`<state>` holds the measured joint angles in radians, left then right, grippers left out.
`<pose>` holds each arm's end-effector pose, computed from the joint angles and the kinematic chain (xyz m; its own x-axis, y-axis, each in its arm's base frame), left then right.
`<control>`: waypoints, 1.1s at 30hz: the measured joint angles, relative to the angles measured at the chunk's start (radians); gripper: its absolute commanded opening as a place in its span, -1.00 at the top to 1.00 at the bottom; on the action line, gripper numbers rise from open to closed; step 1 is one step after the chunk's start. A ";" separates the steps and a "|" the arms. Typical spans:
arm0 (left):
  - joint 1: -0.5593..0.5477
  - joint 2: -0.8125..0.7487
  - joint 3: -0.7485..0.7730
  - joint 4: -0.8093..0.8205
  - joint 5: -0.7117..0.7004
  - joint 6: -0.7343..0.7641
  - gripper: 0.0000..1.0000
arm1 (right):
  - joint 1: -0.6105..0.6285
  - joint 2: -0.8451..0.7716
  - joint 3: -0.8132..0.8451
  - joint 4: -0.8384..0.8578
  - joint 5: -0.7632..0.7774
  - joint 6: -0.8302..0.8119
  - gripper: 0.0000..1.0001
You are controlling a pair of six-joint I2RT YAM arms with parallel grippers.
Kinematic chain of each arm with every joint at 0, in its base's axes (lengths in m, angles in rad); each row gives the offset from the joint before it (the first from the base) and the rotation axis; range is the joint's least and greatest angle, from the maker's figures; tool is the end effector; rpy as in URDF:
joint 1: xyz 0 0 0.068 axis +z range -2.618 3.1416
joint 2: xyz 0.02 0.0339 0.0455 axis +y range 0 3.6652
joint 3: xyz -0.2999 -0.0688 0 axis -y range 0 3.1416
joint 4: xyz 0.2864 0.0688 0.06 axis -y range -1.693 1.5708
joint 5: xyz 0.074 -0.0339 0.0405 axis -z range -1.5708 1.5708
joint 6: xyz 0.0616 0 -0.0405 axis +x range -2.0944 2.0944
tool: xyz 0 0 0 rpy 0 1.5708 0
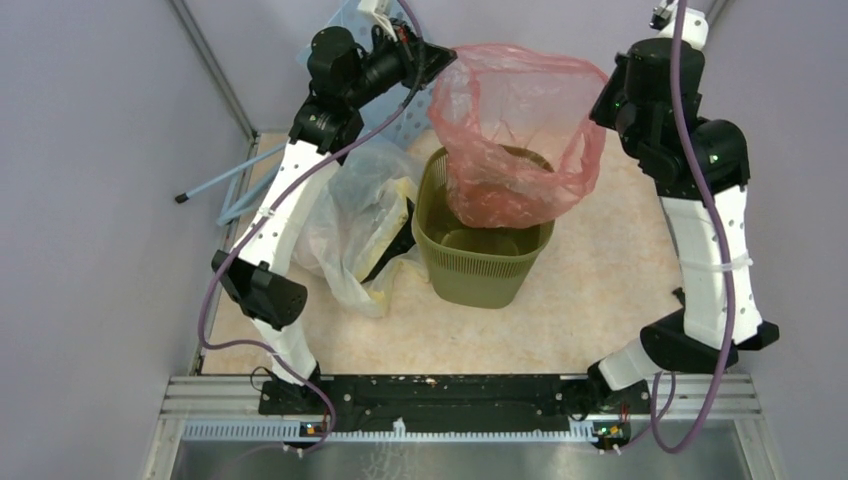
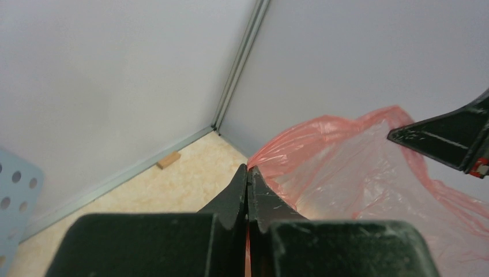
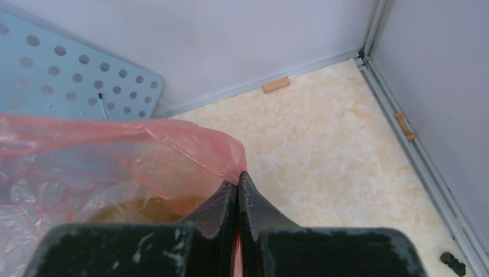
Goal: Put the trash bags into the trash bin
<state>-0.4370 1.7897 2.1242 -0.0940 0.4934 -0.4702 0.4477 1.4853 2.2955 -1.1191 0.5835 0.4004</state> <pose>0.4049 -0.2213 0.5875 -0.1653 -0.3632 -0.9169 0.8016 0.4921 -0.3395 0.2561 0.0853 0.6230 -0.2088 0.2606 -0.9426 0.2098 0.9533 0.2171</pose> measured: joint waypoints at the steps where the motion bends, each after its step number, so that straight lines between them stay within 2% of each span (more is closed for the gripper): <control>1: 0.008 0.012 0.000 -0.011 0.000 -0.006 1.00 | -0.002 0.014 0.012 0.003 -0.002 -0.004 1.00; 8: 0.036 -0.027 -0.133 -0.034 0.015 -0.024 1.00 | -0.004 0.038 -0.053 0.008 -0.070 -0.020 1.00; 11: 0.037 -0.077 -0.201 -0.050 0.021 -0.024 1.00 | -0.004 0.019 -0.112 0.007 -0.134 -0.030 0.93; 18: 0.036 -0.291 -0.437 -0.047 0.025 0.000 1.00 | -0.004 -0.098 -0.352 0.032 -0.283 -0.051 0.87; 23: 0.043 -0.312 -0.460 -0.072 0.018 0.027 1.00 | -0.004 -0.128 -0.430 0.055 -0.298 -0.051 0.88; 25: 0.047 -0.309 -0.457 -0.096 0.014 0.032 1.00 | -0.004 -0.128 -0.426 0.069 -0.298 -0.052 0.69; 30: 0.050 -0.313 -0.426 -0.142 0.013 0.047 1.00 | -0.004 -0.127 -0.364 0.070 -0.306 -0.066 -0.17; 31: 0.050 -0.320 -0.426 -0.146 0.014 0.050 1.00 | -0.004 -0.129 -0.356 0.070 -0.311 -0.074 -0.28; 33: 0.050 -0.342 -0.436 -0.152 0.016 0.053 1.00 | -0.004 -0.133 -0.351 0.059 -0.320 -0.081 -0.36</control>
<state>-0.3866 1.4475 1.6878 -0.2459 0.5091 -0.4175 0.4438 1.3521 1.9446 -1.0599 0.2630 0.3195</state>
